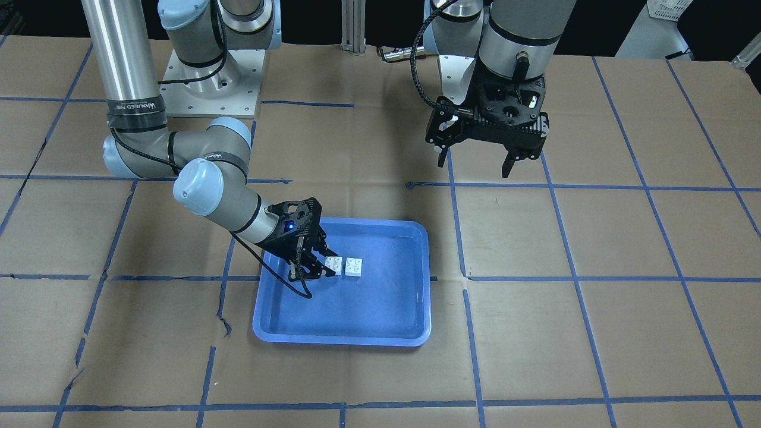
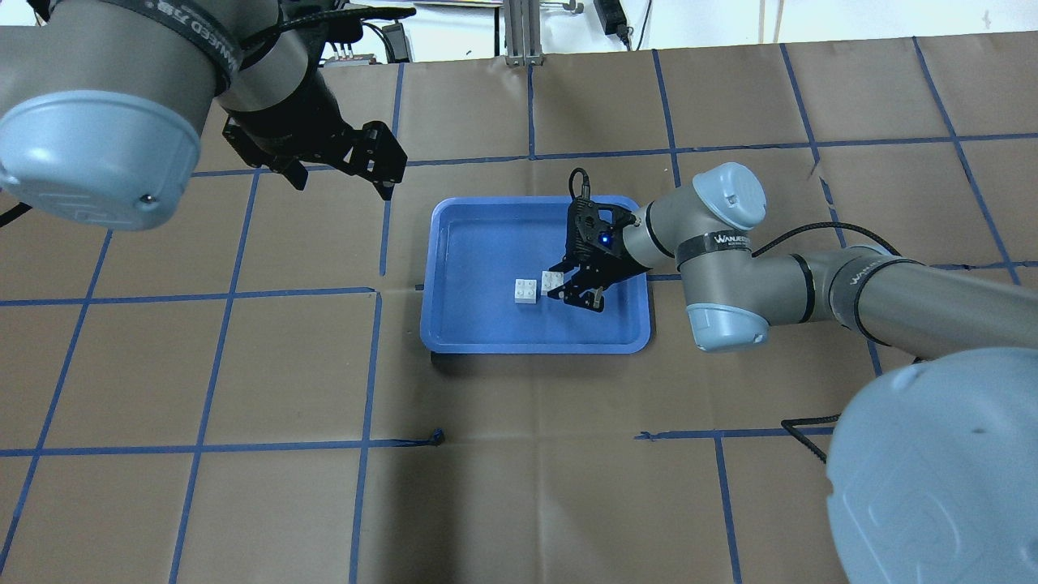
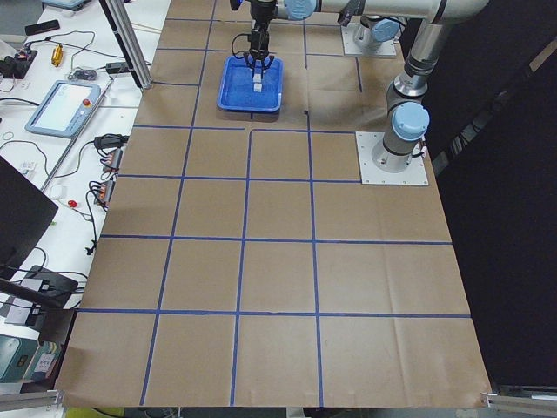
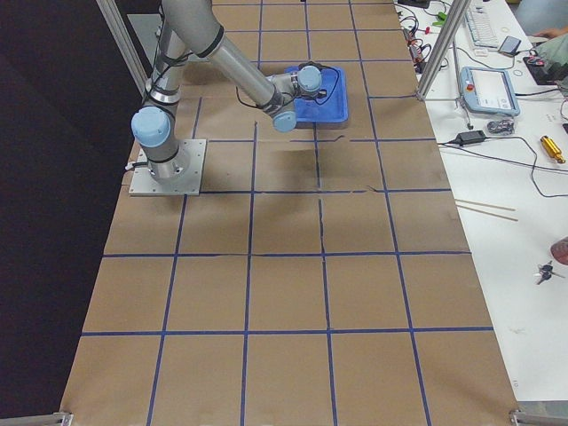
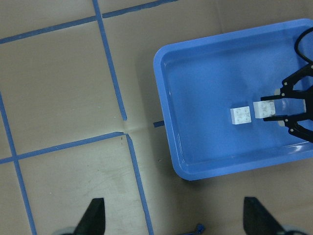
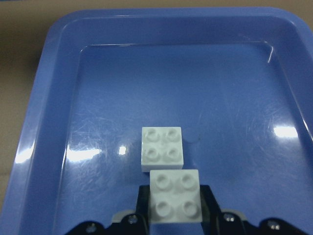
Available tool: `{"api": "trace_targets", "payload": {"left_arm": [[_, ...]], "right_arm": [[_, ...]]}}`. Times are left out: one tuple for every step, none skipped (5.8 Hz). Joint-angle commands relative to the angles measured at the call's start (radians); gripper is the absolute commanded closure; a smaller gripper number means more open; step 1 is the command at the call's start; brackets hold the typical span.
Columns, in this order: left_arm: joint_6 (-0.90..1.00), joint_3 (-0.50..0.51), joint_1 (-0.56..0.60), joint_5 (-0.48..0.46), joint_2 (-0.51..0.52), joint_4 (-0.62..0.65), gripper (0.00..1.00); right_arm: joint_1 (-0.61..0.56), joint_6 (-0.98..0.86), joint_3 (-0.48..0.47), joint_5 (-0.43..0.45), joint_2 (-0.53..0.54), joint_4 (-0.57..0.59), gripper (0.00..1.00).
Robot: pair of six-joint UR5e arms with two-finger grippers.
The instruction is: Assemble white blocks and place on blue tray
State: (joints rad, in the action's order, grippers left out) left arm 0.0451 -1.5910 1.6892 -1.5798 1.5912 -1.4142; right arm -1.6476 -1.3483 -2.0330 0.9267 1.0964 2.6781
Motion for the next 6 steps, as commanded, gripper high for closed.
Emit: {"api": "trace_targets", "payload": {"left_arm": [[-0.021,-0.001,0.0,-0.022,0.0,0.006,0.01],[-0.019,-0.001,0.0,-0.02,0.0,0.006,0.01],[-0.011,-0.001,-0.002,-0.02,0.0,0.006,0.01],[-0.011,-0.001,-0.002,-0.019,0.0,0.004,0.01],[-0.011,-0.001,-0.002,-0.019,0.0,0.006,0.01],[-0.011,-0.001,-0.002,-0.019,0.0,0.006,0.01]], "right_arm": [[-0.003,0.029,-0.012,0.006,-0.001,0.032,0.89],[-0.003,0.021,-0.013,0.007,-0.001,0.036,0.89],[-0.004,0.017,-0.021,0.007,0.0,0.036,0.89],[-0.004,-0.001,-0.027,0.007,-0.003,0.042,0.89],[-0.004,-0.02,-0.027,0.007,-0.006,0.043,0.89],[-0.003,-0.023,-0.027,0.006,-0.006,0.043,0.89]]}}
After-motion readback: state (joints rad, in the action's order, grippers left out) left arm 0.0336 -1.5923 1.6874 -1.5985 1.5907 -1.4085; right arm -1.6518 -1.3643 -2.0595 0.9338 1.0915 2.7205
